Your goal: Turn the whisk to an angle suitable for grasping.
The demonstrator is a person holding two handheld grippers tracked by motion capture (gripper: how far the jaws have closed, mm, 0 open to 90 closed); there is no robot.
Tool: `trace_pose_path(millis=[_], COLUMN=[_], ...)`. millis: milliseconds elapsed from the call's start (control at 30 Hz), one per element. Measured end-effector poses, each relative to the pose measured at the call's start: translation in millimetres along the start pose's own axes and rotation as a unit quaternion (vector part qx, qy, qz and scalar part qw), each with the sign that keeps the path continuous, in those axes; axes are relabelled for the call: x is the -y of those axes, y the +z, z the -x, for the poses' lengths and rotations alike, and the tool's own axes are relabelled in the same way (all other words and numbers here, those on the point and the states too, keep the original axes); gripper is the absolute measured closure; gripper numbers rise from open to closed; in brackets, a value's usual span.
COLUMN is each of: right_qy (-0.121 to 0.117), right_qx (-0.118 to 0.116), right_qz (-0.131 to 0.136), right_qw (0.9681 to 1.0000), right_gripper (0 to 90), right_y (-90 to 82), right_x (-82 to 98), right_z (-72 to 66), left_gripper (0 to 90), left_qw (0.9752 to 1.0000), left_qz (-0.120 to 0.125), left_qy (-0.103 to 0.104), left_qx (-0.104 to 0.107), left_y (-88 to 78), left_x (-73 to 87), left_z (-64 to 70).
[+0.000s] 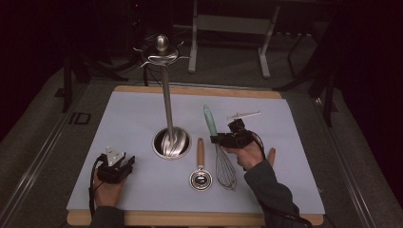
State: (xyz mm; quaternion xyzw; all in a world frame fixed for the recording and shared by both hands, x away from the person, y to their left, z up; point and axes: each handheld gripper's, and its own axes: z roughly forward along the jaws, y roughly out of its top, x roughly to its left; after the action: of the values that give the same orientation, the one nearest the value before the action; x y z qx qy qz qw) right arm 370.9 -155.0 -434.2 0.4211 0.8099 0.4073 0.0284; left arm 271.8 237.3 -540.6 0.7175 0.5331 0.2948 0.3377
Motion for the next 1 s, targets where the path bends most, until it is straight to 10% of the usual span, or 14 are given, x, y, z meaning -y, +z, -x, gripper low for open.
trace_pose_path(millis=[1000], right_qy=[-0.058], right_qx=[-0.017], right_qz=[0.057], right_qw=[0.9966], right_gripper=[69.5], right_y=[-30.6], right_x=[-19.9], right_z=[-33.8], left_gripper=[60.4], left_qw=[1.0], left_qz=[0.001], left_qy=[-0.001], left_qx=[-0.002], left_y=[-0.2], left_x=[0.1], left_z=[0.2])
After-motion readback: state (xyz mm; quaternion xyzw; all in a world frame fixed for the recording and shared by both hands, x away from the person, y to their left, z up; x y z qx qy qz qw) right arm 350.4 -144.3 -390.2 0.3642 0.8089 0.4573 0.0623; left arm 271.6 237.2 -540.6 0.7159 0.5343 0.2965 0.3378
